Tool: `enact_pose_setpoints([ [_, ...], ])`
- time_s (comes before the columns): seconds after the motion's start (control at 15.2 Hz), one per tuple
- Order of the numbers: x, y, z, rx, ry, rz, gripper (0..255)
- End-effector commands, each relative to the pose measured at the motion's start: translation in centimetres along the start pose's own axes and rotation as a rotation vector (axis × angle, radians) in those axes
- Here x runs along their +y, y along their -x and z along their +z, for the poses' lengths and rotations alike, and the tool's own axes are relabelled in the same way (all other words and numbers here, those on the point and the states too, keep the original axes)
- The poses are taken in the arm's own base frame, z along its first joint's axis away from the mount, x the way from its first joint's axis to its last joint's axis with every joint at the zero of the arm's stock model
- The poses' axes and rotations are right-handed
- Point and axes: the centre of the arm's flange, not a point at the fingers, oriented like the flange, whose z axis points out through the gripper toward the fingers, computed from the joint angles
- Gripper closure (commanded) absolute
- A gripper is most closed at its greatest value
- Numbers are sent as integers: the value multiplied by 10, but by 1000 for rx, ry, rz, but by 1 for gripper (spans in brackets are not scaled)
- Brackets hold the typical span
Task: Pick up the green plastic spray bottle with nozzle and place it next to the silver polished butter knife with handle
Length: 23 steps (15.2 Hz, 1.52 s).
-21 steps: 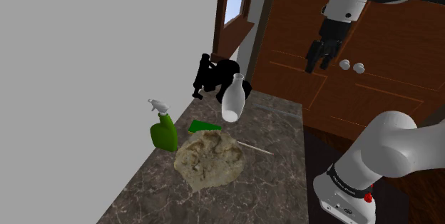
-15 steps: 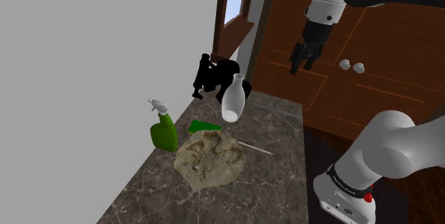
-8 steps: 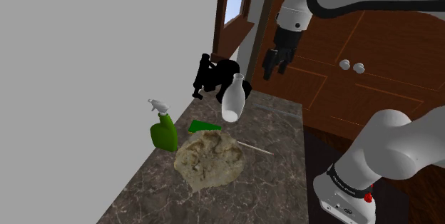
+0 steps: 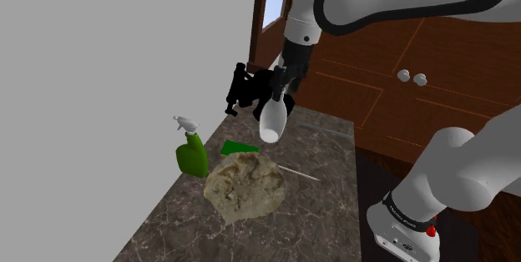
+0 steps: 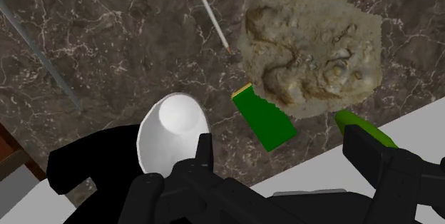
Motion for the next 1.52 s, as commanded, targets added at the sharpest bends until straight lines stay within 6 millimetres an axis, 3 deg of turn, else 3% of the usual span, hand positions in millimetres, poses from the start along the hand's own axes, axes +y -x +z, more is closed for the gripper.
enact_pose_setpoints([
  [0.0,-21,-14,5,6,-1,-28,0],
  [1.19,-217,-121,67,60,-1,-269,0],
  [1.45,-221,-123,84,61,-1,-274,0],
])
